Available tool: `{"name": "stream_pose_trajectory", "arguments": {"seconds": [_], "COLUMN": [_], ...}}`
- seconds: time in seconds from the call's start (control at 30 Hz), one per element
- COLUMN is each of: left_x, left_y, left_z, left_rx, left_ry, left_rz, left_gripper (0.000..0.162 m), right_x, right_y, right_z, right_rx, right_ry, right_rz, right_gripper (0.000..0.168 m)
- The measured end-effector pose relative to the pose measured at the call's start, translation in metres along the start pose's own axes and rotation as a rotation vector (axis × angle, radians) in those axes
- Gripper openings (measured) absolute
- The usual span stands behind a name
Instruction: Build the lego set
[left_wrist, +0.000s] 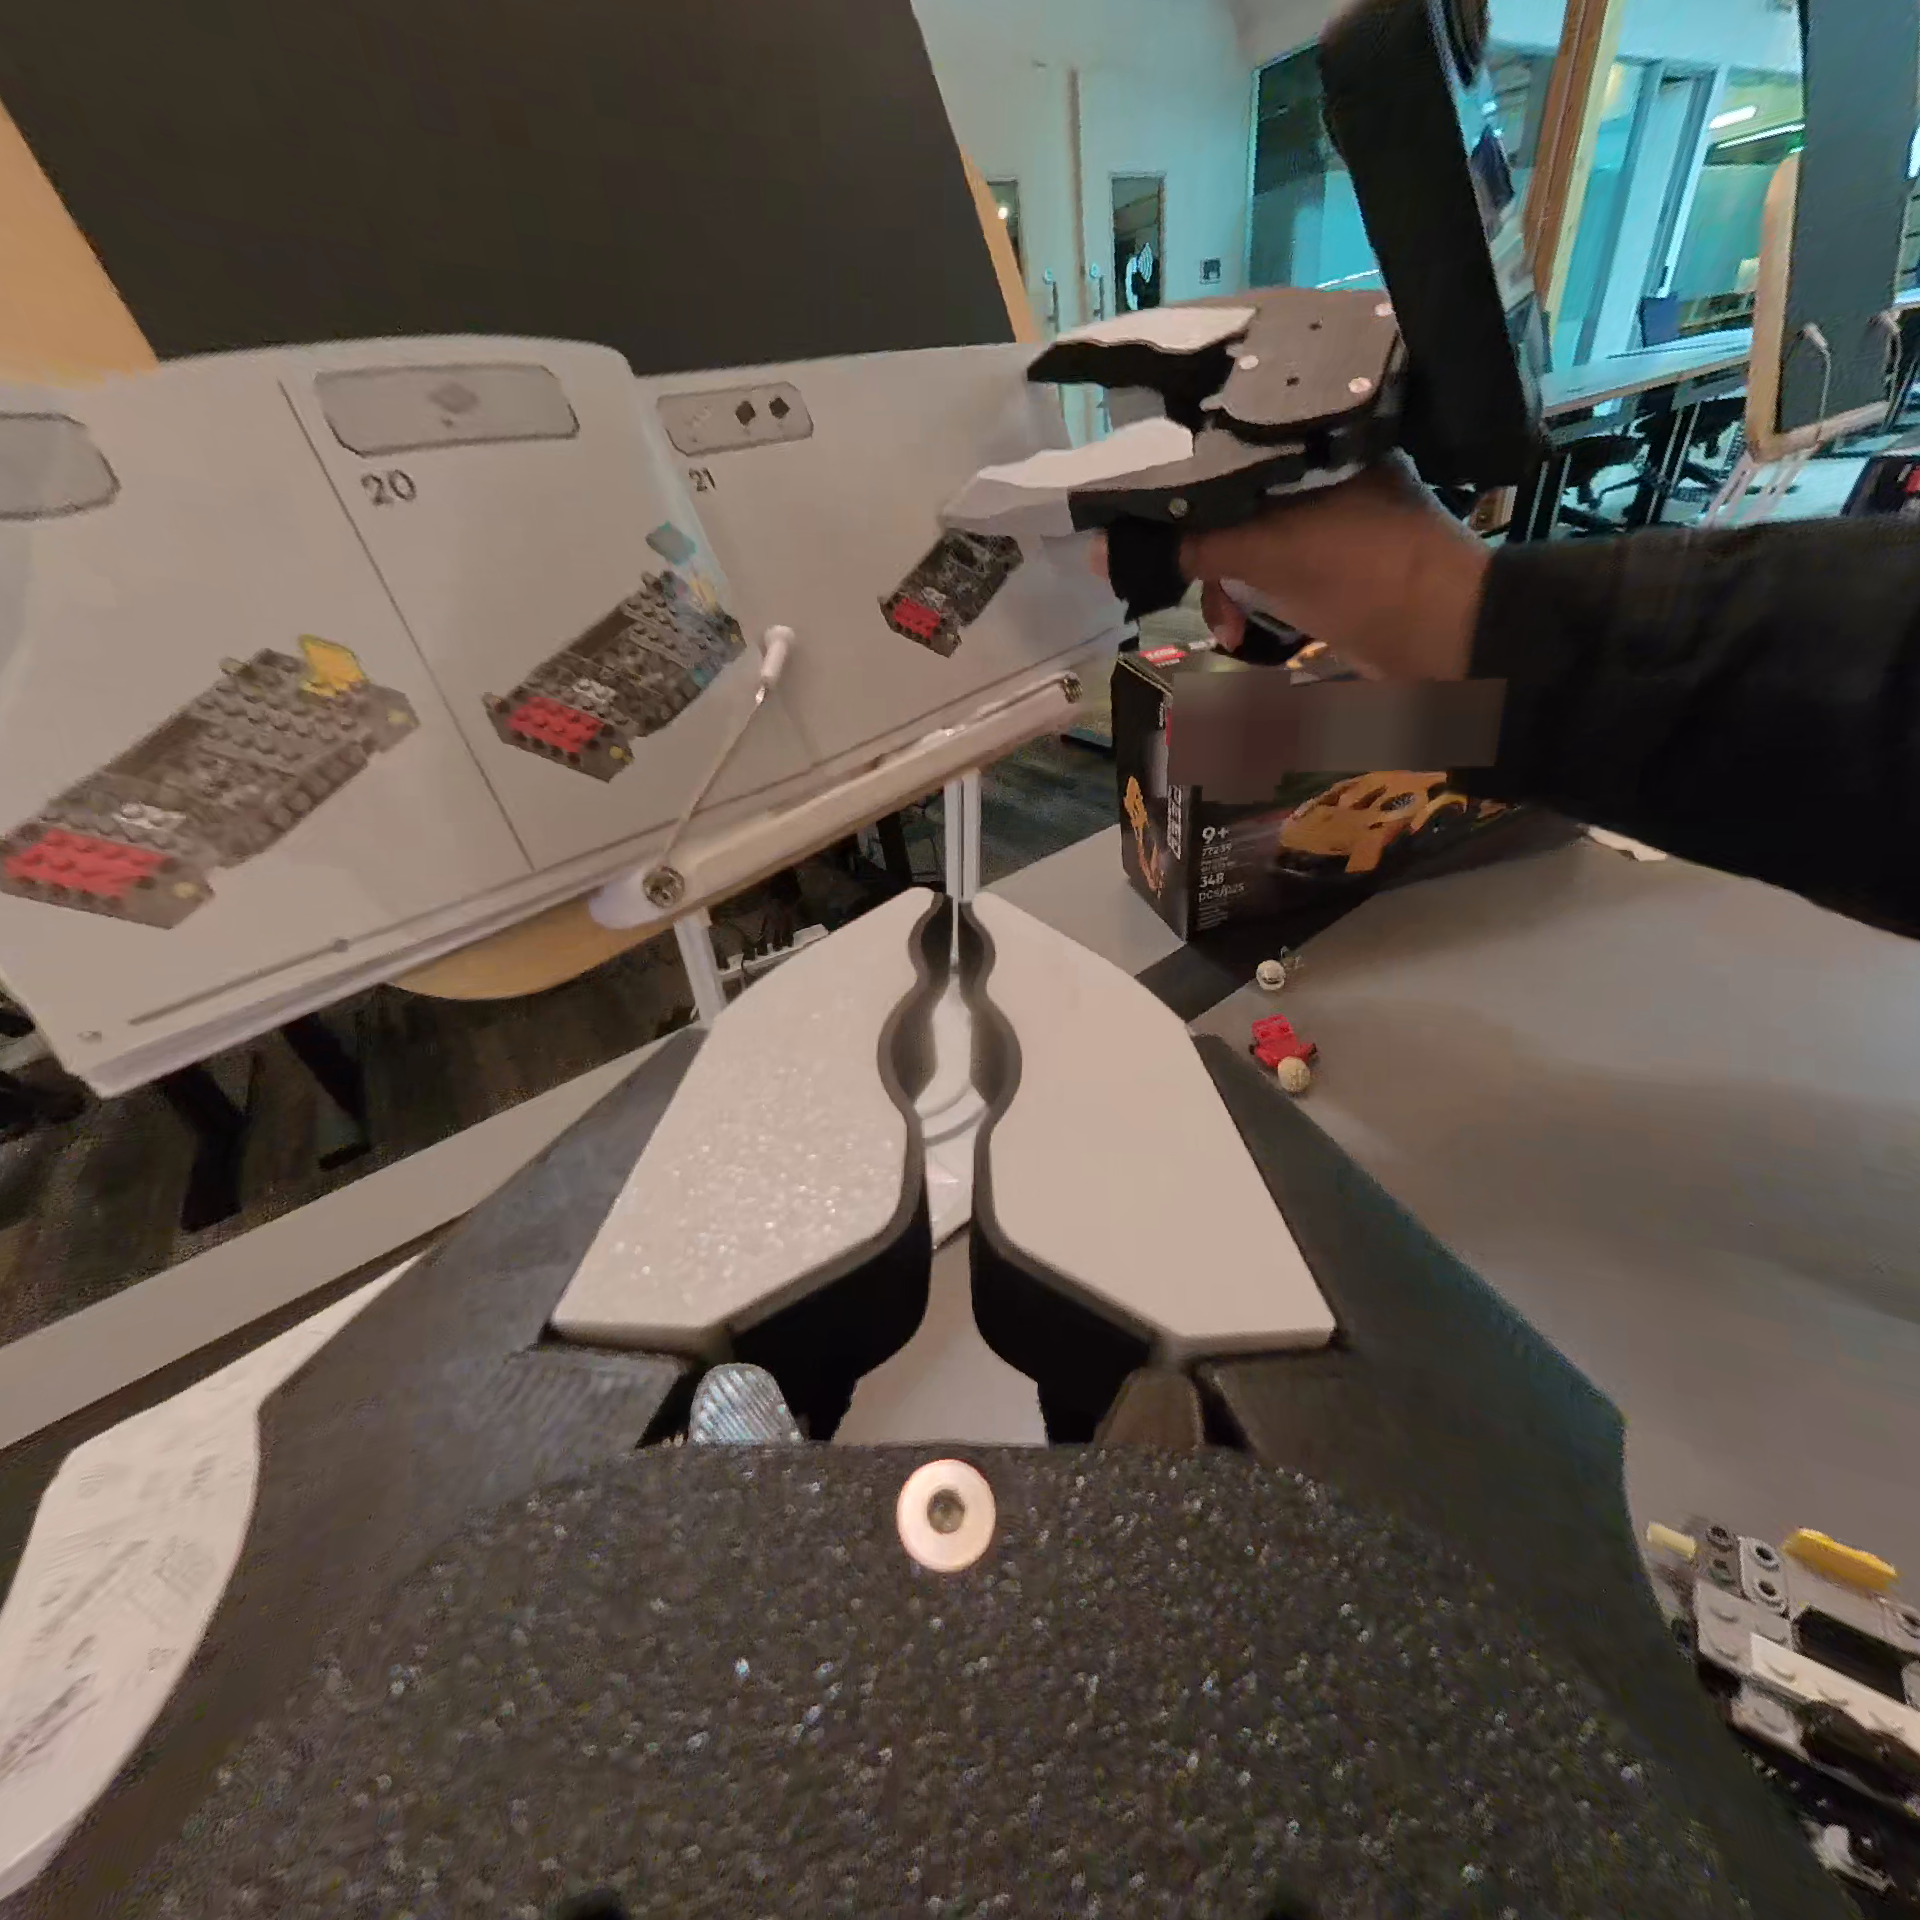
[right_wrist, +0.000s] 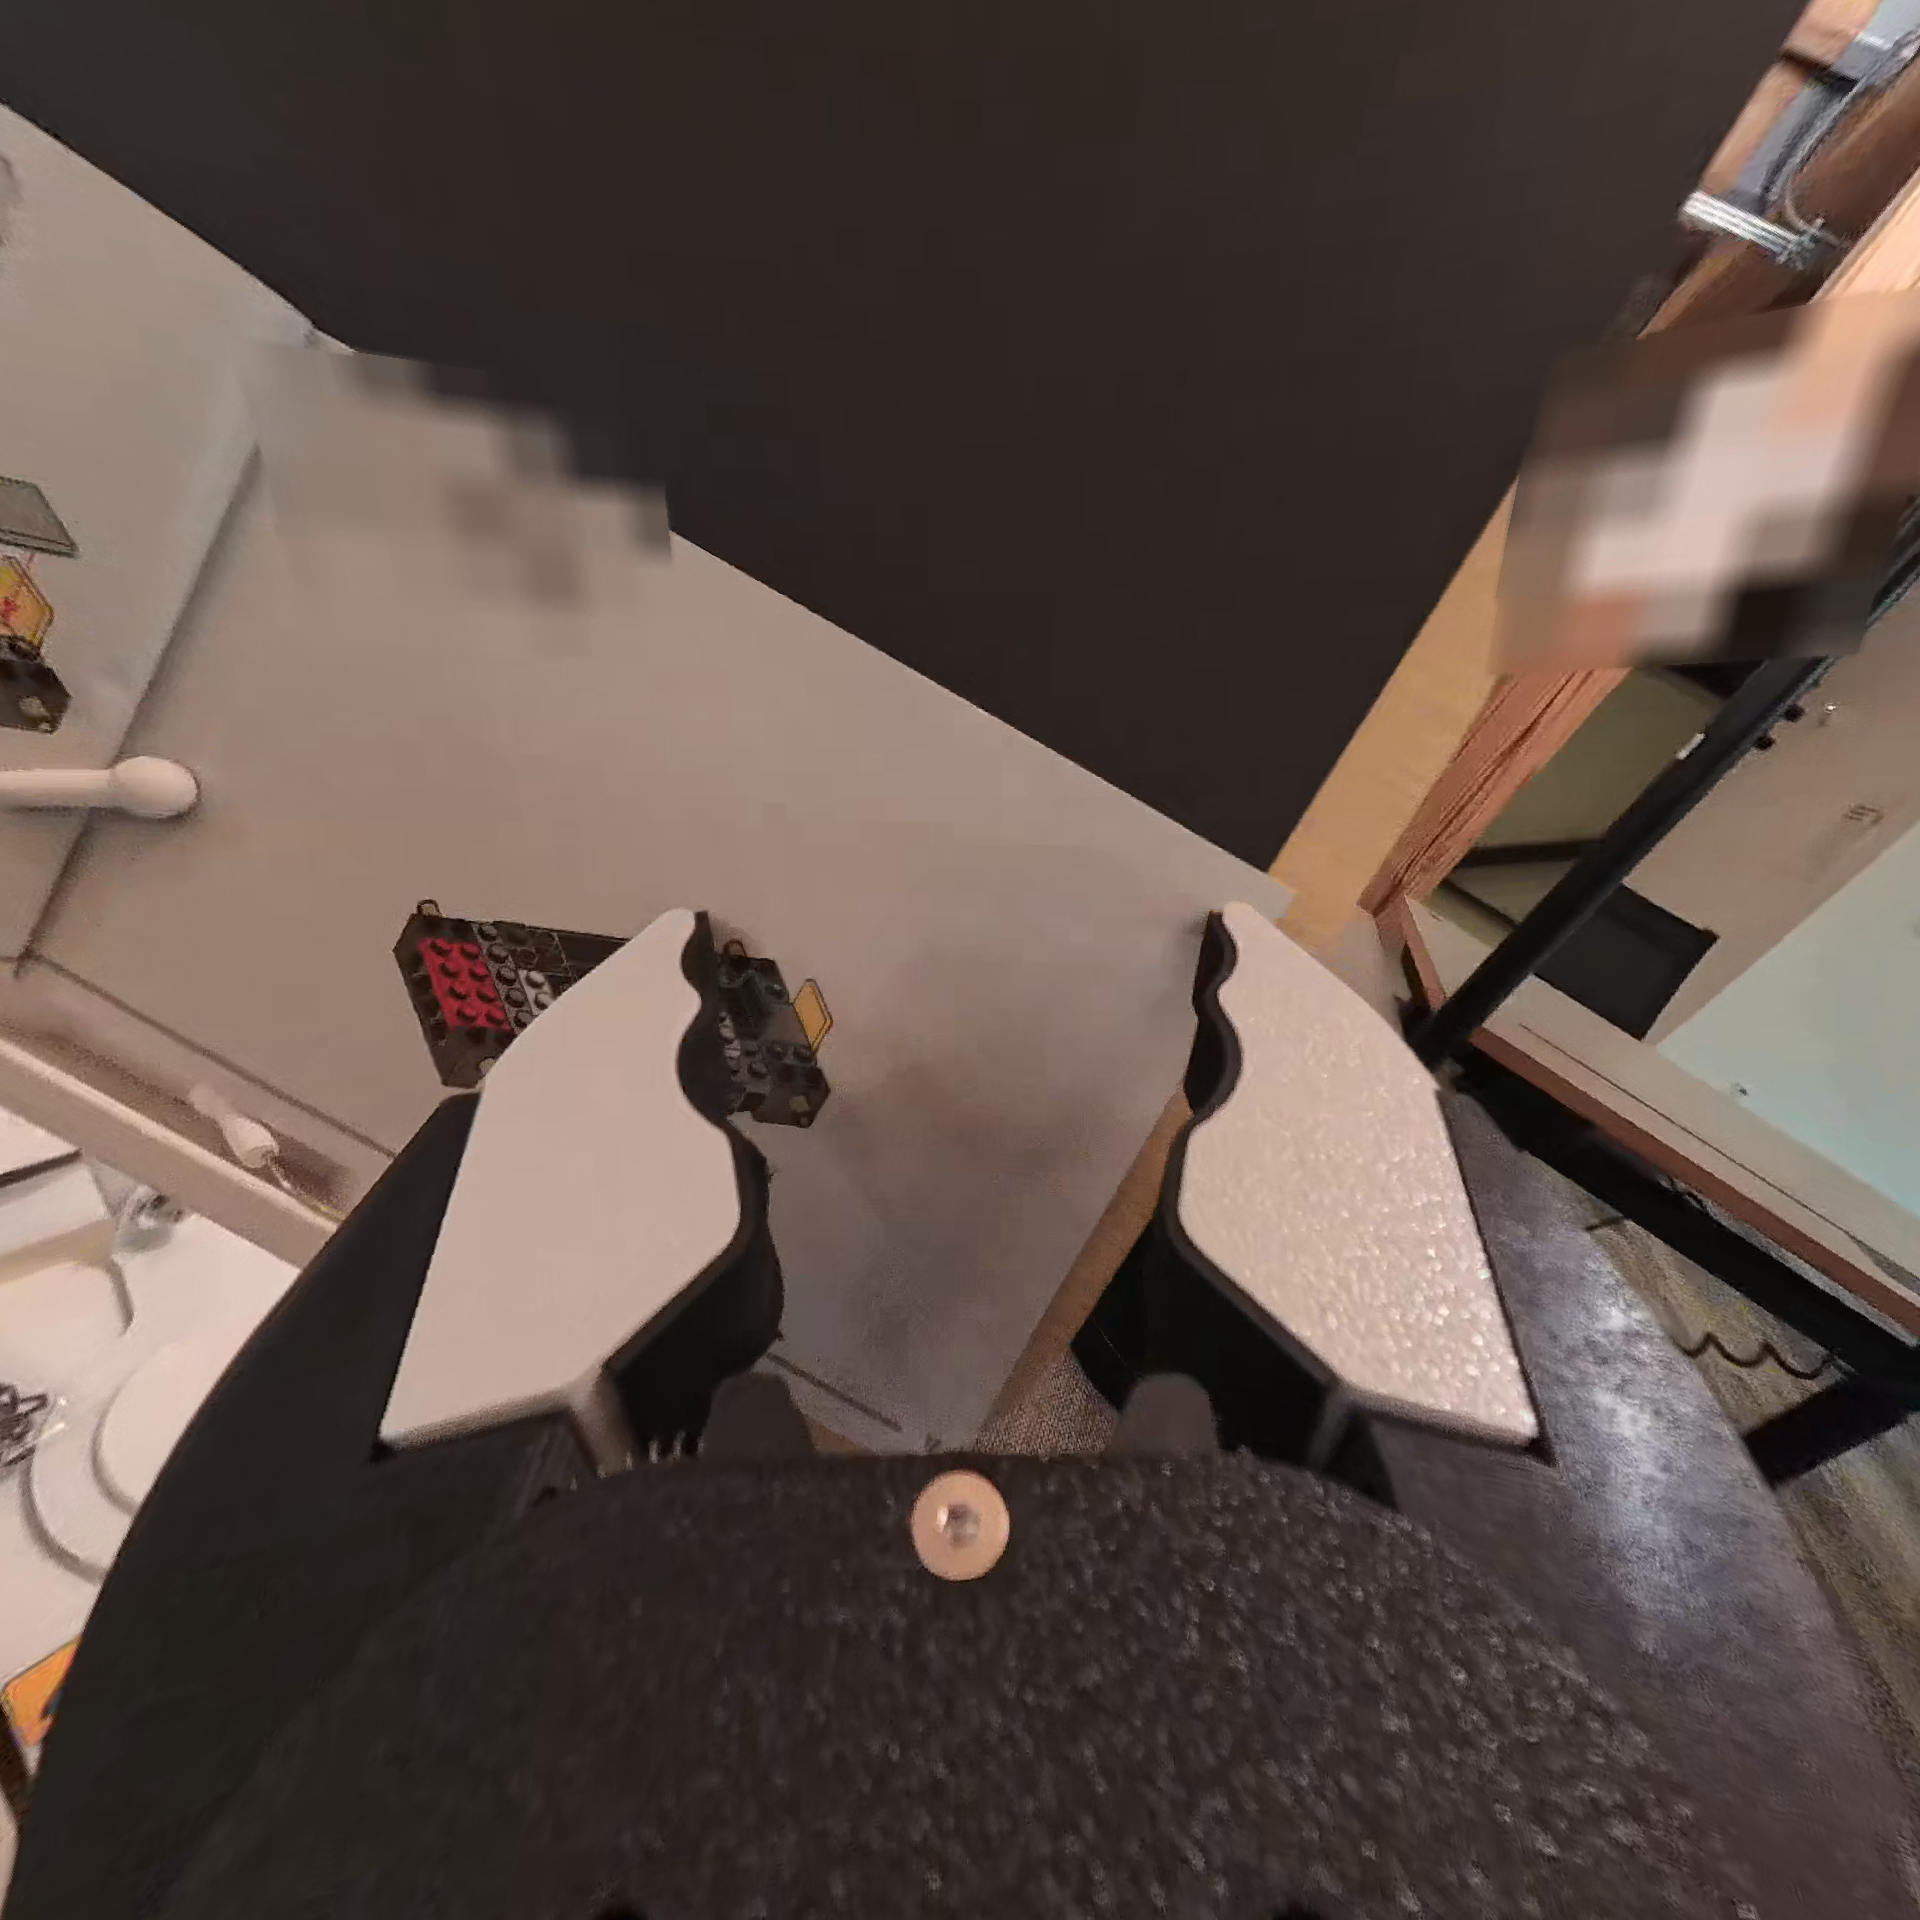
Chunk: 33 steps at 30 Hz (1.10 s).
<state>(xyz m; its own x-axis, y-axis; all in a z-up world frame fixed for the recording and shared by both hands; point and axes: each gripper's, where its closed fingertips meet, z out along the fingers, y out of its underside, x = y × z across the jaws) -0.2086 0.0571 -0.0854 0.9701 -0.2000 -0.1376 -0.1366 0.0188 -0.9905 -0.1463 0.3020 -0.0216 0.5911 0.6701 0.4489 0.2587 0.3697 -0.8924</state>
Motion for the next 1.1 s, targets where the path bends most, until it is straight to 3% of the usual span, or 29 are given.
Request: {"name": "stream_pose_trajectory", "arguments": {"seconds": [0.1, 0.43, 0.5, 0.6, 0.63, 0.7, 0.83, 1.0, 1.1], "left_x": [0.006, 0.017, 0.017, 0.016, 0.016, 0.016, 0.013, 0.011, 0.009], "left_y": [0.016, 0.025, 0.027, 0.031, 0.032, 0.031, 0.027, 0.027, 0.029], "left_z": [0.004, 0.005, 0.005, 0.006, 0.006, 0.005, 0.003, 0.001, 0.0], "left_rx": [-0.041, -0.049, -0.053, -0.058, -0.059, -0.055, -0.034, -0.029, -0.034], "left_ry": [0.014, 0.06, 0.056, 0.057, 0.06, 0.057, 0.036, 0.026, 0.021], "left_rz": [0.018, 0.01, 0.022, 0.009, 0.003, 0.007, 0.002, 0.008, -0.004], "left_gripper": [0.0, 0.0, 0.0, 0.0, 0.0, 0.0, 0.0, 0.0, 0.0], "right_x": [0.002, -0.019, -0.013, 0.01, 0.014, 0.013, 0.007, -0.002, -0.007], "right_y": [0.0, 0.007, -0.001, -0.012, -0.008, -0.003, 0.002, 0.003, -0.004], "right_z": [-0.001, -0.007, -0.011, -0.009, -0.004, 0.002, 0.001, -0.001, -0.009], "right_rx": [0.024, 0.028, 0.056, 0.058, 0.026, 0.011, -0.006, -0.009, 0.023], "right_ry": [0.019, -0.015, 0.026, 0.087, 0.074, 0.034, 0.009, -0.008, 0.029], "right_rz": [0.017, -0.012, -0.046, 0.009, 0.027, 0.042, 0.027, 0.022, -0.014], "right_gripper": [0.077, 0.0, 0.018, 0.07, 0.073, 0.069, 0.037, 0.011, 0.008]}}
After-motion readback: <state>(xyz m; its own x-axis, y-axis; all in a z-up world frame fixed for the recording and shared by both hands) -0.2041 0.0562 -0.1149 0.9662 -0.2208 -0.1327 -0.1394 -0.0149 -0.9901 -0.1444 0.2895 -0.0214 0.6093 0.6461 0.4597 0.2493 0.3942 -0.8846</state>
